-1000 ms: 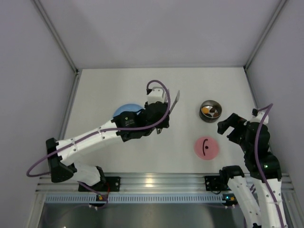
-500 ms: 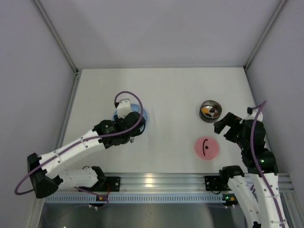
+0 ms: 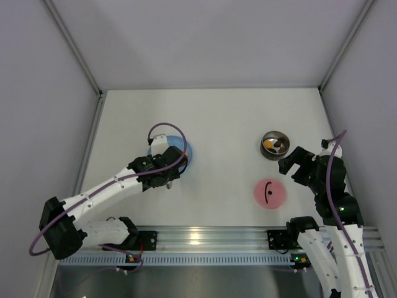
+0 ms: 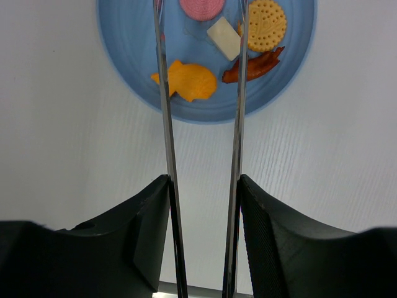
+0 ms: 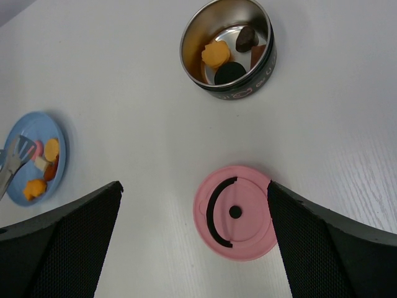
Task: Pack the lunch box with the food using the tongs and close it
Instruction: Pick up the fake food from the plate.
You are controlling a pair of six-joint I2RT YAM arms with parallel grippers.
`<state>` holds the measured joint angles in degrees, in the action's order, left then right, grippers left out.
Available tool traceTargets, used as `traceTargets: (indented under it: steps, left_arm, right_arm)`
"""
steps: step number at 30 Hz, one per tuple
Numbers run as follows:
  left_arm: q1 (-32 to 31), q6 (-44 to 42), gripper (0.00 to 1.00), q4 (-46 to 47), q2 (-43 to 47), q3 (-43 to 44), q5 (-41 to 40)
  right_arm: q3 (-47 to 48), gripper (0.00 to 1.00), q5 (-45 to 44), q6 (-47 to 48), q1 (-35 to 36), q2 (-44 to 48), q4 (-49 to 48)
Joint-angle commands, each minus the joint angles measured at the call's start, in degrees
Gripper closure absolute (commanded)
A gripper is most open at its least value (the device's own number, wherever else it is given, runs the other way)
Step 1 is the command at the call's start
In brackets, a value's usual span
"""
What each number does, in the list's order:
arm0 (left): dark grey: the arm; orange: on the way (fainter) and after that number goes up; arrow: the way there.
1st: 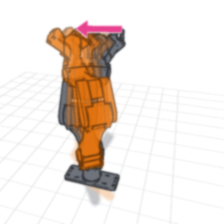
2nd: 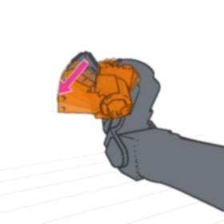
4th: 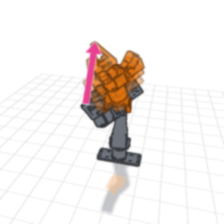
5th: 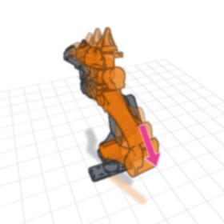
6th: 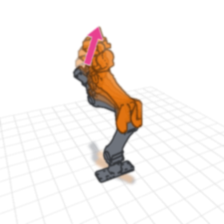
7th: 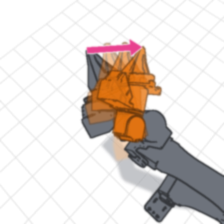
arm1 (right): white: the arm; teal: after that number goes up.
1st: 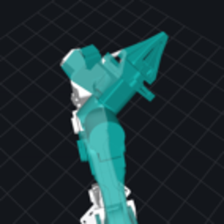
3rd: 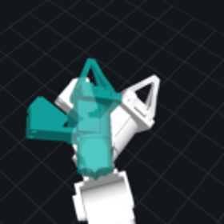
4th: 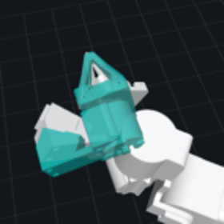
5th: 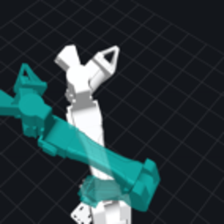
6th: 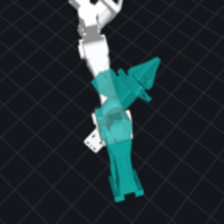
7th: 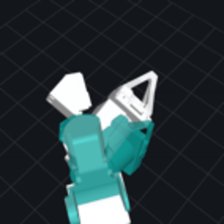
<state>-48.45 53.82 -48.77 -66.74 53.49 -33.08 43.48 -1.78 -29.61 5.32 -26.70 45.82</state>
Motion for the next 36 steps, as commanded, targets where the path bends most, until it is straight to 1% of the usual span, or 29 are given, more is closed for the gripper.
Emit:
traceTargets:
  steps: [1,7,16,25,29,30,33,34,36]
  left_arm:
    - [0.4,-1.1,0.48,5.3,-1.5,-0.2,0.7]
    - [0.8,-1.2,0.48,7.2,-4.3,-0.9,0.8]
    - [2.2,-0.8,0.48,7.9,-3.6,-2.6,0.6]
    - [3.9,-1.7,0.49,9.9,-4.1,-3.7,3.1]
    - [4.1,-1.8,0.54,10.6,-4.3,-3.9,4.1]
    - [4.1,-1.9,0.58,10.8,-4.3,-4.0,4.3]
    - [4.2,-1.9,0.63,10.8,-4.3,-3.9,4.7]
    - [4.2,-2.0,0.66,10.8,-4.3,-3.9,4.9]
    - [4.2,-2.0,0.69,10.6,-3.8,-3.7,5.1]
  right_arm:
    - [-0.1,0.01,0.6,0.6,-0.8,-0.5,-4.1]
    - [-0.7,0.01,0.7,0.9,-0.8,-0.1,-4.2]
    - [-1.6,0.00,1.1,1.0,-0.8,0.2,-4.4]
    - [-1.9,0.00,1.3,0.8,-0.8,0.4,-4.4]
    - [-1.9,0.01,1.2,0.9,-0.8,0.4,-4.4]
    - [-1.9,0.01,1.3,0.9,-0.8,0.4,-4.3]
    - [-1.9,0.01,1.3,0.9,-0.8,0.4,-4.4]
    - [-1.9,0.01,1.3,0.9,-0.8,0.3,-4.3]
    - [-1.8,0.01,1.3,0.8,-0.8,0.4,-4.3]
